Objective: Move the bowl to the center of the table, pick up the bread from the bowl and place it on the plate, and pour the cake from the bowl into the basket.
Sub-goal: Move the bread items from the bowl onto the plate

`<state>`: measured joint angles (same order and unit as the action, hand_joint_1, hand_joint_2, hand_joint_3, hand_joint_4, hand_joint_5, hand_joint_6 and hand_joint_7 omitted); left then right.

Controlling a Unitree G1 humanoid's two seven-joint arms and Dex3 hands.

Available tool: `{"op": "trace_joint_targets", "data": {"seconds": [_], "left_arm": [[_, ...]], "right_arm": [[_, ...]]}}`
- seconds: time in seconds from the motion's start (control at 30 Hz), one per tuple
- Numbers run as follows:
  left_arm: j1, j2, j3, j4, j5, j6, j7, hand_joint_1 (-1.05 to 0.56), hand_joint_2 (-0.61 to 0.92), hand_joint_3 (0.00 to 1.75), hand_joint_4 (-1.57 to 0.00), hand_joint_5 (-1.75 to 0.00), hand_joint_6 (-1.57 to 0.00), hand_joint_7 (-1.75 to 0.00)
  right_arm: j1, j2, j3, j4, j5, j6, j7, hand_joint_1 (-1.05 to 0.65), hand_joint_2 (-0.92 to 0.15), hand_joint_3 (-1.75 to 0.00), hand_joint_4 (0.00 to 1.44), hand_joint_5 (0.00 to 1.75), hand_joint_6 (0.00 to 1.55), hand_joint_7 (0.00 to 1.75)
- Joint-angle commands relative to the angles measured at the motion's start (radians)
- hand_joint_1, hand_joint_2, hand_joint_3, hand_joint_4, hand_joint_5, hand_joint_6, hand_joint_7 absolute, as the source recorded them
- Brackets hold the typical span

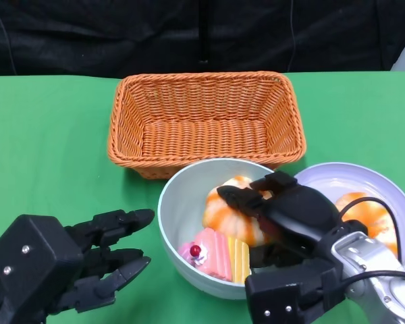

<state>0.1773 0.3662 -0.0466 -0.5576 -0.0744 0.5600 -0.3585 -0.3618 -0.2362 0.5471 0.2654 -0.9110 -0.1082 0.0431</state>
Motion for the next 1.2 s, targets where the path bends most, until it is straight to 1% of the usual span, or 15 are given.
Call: {"op": "trace_joint_targets", "data": {"seconds": [0.03, 0.07, 0.13, 0.17, 0.2, 0.23, 0.27, 0.3, 0.37, 0.4, 0.47, 0.57, 0.63, 1.0, 1.2], "left_arm": [[0.006, -0.001, 0.0, -0.009, 0.011, 0.006, 0.02, -0.59, 0.92, 0.51, -0.4, -0.28, -0.41, -0.01], [0.006, -0.003, -0.001, -0.01, 0.011, 0.007, 0.02, -0.59, 0.92, 0.52, -0.4, -0.28, -0.4, -0.01], [0.006, -0.005, -0.002, -0.011, 0.011, 0.011, 0.021, -0.58, 0.92, 0.52, -0.4, -0.29, -0.4, -0.01], [0.005, -0.006, -0.002, -0.012, 0.012, 0.014, 0.022, -0.58, 0.92, 0.51, -0.4, -0.29, -0.4, -0.01], [0.005, -0.007, -0.003, -0.014, 0.012, 0.016, 0.022, -0.58, 0.92, 0.51, -0.4, -0.29, -0.4, -0.01], [0.005, -0.007, -0.004, -0.014, 0.013, 0.015, 0.022, -0.58, 0.92, 0.51, -0.4, -0.29, -0.4, 0.0], [0.005, -0.007, -0.004, -0.014, 0.014, 0.015, 0.021, -0.57, 0.92, 0.52, -0.4, -0.29, -0.4, 0.0], [0.005, -0.008, -0.004, -0.015, 0.015, 0.014, 0.021, -0.57, 0.92, 0.52, -0.4, -0.29, -0.4, 0.0], [0.006, -0.01, -0.005, -0.016, 0.015, 0.018, 0.022, -0.56, 0.92, 0.52, -0.41, -0.3, -0.4, 0.0], [0.007, -0.011, -0.005, -0.016, 0.015, 0.019, 0.021, -0.56, 0.92, 0.52, -0.41, -0.3, -0.4, 0.0], [0.006, -0.01, -0.004, -0.016, 0.017, 0.02, 0.019, -0.56, 0.92, 0.52, -0.41, -0.31, -0.4, 0.0], [0.003, -0.008, -0.002, -0.015, 0.016, 0.02, 0.015, -0.56, 0.92, 0.52, -0.4, -0.31, -0.39, 0.0], [0.003, -0.009, 0.001, -0.012, 0.011, 0.019, 0.013, -0.56, 0.92, 0.52, -0.4, -0.31, -0.39, 0.0], [0.001, -0.003, 0.004, 0.009, 0.011, -0.002, 0.004, -0.57, 0.92, 0.52, -0.39, -0.32, -0.4, 0.0], [0.001, -0.003, 0.005, 0.013, 0.011, -0.006, 0.005, -0.58, 0.92, 0.51, -0.39, -0.32, -0.4, 0.0]], "right_arm": [[0.005, -0.002, 0.011, 0.064, 0.024, -0.053, -0.066, -0.48, -0.88, 0.0, 0.25, 0.56, 0.41, 0.09], [0.005, 0.0, 0.008, 0.077, 0.034, -0.075, -0.094, -0.31, -0.9, -0.02, 0.51, 0.79, 0.63, 0.15], [0.004, 0.005, -0.001, 0.115, 0.057, -0.143, -0.185, -0.21, -0.91, -0.04, 0.62, 0.95, 0.76, 0.16], [0.002, 0.008, -0.005, 0.137, 0.068, -0.181, -0.237, -0.18, -0.91, -0.09, 0.82, 1.31, 1.02, 0.28], [-0.002, 0.009, -0.007, 0.158, 0.07, -0.215, -0.295, -0.17, -0.91, -0.11, 0.88, 1.45, 1.11, 0.33], [-0.005, 0.011, -0.009, 0.179, 0.07, -0.254, -0.358, -0.17, -0.89, -0.14, 0.92, 1.59, 1.13, 0.45], [-0.009, 0.011, -0.008, 0.194, 0.069, -0.277, -0.397, -0.17, -0.81, -0.36, 0.96, 1.68, 0.96, 1.08], [-0.013, 0.011, -0.007, 0.208, 0.067, -0.294, -0.426, -0.17, -0.72, -0.57, 0.98, 1.71, 0.87, 1.35], [-0.015, 0.016, -0.015, 0.221, 0.078, -0.337, -0.486, -0.16, -0.58, -0.91, 0.98, 1.74, 0.8, 1.64], [-0.017, 0.018, -0.016, 0.228, 0.08, -0.351, -0.504, -0.16, -0.54, -0.99, 0.98, 1.74, 0.79, 1.69], [-0.02, 0.021, -0.025, 0.225, 0.082, -0.381, -0.551, -0.15, -0.52, -1.06, 0.98, 1.75, 0.78, 1.73], [-0.022, 0.024, -0.045, 0.189, 0.086, -0.415, -0.606, -0.13, -0.36, -1.28, 1.0, 1.75, 0.76, 1.75], [-0.019, 0.026, -0.061, 0.161, 0.097, -0.423, -0.613, -0.12, -0.31, -1.3, 1.0, 1.75, 0.76, 1.75], [0.013, 0.014, -0.155, -0.034, 0.171, -0.441, -0.566, -0.14, -0.08, -1.69, 1.03, 1.75, 0.78, 1.75], [0.057, 0.007, -0.193, -0.128, 0.199, -0.419, -0.476, -0.1, 0.0, -1.71, 1.04, 1.75, 0.8, 1.72]]}}
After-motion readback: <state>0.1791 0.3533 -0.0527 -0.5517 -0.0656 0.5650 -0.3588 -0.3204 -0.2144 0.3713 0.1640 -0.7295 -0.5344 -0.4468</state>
